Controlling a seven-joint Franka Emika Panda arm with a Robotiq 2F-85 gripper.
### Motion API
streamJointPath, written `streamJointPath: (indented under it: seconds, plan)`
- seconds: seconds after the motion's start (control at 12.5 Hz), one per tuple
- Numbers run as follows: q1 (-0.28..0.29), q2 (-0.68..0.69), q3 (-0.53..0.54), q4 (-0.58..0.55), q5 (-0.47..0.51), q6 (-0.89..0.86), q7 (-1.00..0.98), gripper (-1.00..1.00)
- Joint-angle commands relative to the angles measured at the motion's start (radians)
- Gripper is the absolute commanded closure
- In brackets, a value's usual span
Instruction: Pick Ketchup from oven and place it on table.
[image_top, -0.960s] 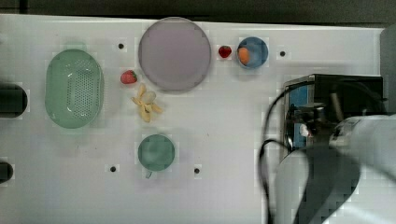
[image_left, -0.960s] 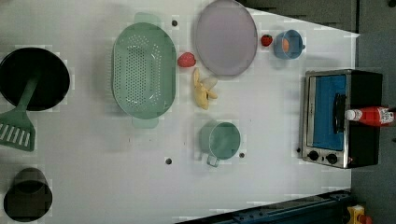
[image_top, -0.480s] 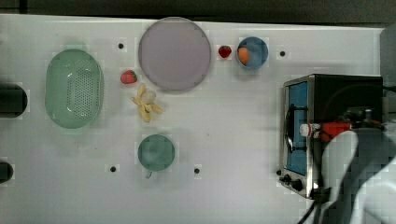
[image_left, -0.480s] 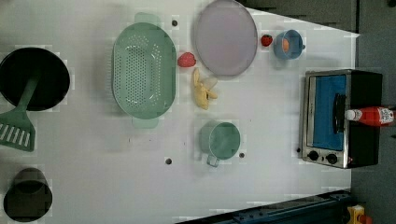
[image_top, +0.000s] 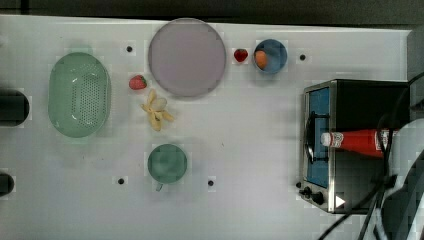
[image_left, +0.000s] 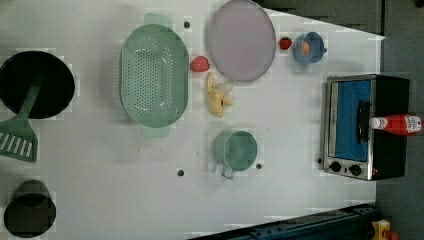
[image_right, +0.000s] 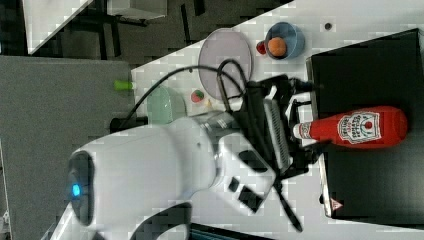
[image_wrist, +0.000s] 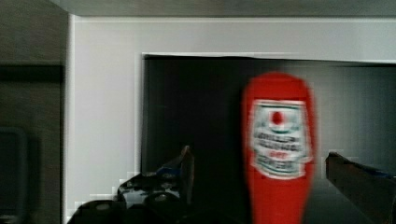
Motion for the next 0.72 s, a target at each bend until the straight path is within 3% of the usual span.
streamJointPath:
  seconds: [0.08, 0.72]
  plan:
    - [-0.008, 0.094, -0.005, -0.044, 0.057, 0.028, 0.007, -1.0]
    - [-0.036, 0.214, -0.003, -0.047, 0.162, 0.096, 0.007, -1.0]
